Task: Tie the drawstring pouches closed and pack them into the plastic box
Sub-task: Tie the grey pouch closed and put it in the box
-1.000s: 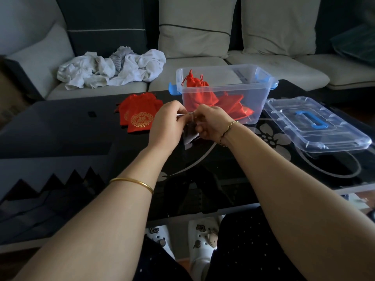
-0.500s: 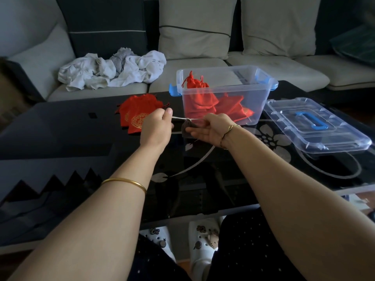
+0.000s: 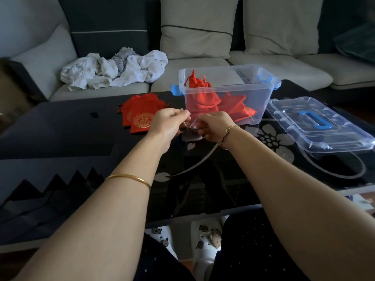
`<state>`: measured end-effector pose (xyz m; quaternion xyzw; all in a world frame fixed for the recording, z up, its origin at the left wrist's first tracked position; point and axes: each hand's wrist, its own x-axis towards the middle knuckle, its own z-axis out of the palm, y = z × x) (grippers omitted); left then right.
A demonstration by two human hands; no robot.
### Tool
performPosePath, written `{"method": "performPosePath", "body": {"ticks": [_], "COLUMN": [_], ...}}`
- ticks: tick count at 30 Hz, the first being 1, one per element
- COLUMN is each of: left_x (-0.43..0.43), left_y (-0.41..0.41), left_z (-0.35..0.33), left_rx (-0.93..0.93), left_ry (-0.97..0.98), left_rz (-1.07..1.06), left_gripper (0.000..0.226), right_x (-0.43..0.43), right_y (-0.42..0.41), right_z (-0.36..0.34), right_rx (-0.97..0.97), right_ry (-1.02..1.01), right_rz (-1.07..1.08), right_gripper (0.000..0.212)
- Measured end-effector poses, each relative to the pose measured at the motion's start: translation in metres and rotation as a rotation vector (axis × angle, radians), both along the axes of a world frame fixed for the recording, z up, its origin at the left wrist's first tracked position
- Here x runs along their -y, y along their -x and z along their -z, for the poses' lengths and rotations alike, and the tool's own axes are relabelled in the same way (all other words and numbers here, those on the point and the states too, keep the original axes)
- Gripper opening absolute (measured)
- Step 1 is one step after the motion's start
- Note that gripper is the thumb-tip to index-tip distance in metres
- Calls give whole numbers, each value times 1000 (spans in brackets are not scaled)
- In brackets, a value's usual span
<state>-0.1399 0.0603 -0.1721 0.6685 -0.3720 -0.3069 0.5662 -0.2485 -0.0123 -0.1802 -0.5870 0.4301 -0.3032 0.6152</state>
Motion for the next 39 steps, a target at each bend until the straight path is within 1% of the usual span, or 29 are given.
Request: {"method": "performPosePath", "body": {"ticks": [3,6,9,14,17,20,23,26,30,32,34,39], "left_x": [-1,-4,-7,-6,-5,-5,-4,-3,0,2,2,2], "left_y": [0,2,4,-1,-1,-2,-4,-5,-3,-3,-4,-4], "left_z": [0,-2,-2,-1,0,0,1,2,4,4,3,2], "left_rx": [-6,-18,-37,-61,-69,-57,7,56,78,65,43,-44], "left_ry": [-49,-93,-120,-121,-126,-120,-133,-129,-115,-110,-93,-63], "left_rz": [22,74,112,95,110,105,92,67,14,-2,-24,-72], "left_gripper": [15,14,12,14,17,17,15,15,17,18,19,20], "right_x": [1,2,1,-2,-4,-5,-4,-5,-4,-3,-2,-4], "right_y": [-1,-3,-4,-6,-11,-10,-7,-4,-4,-5,-5,-4], "right_z": [-1,-1,-1,-3,-6,-8,-9,-8,-7,-8,-9,-9], "right_rx": [-39,-56,-96,-47,17,-4,-98,-101,-132,-184,-245,-215], "right_ry": [173,264,357,367,289,235,317,388,467,523,577,568], "right_rz": [20,7,-32,-100,-145,-193,-209,-201,-177,-163,-165,-170], "right_gripper": [30,33,30,19,14,16,20,13,20,23,21,10]}}
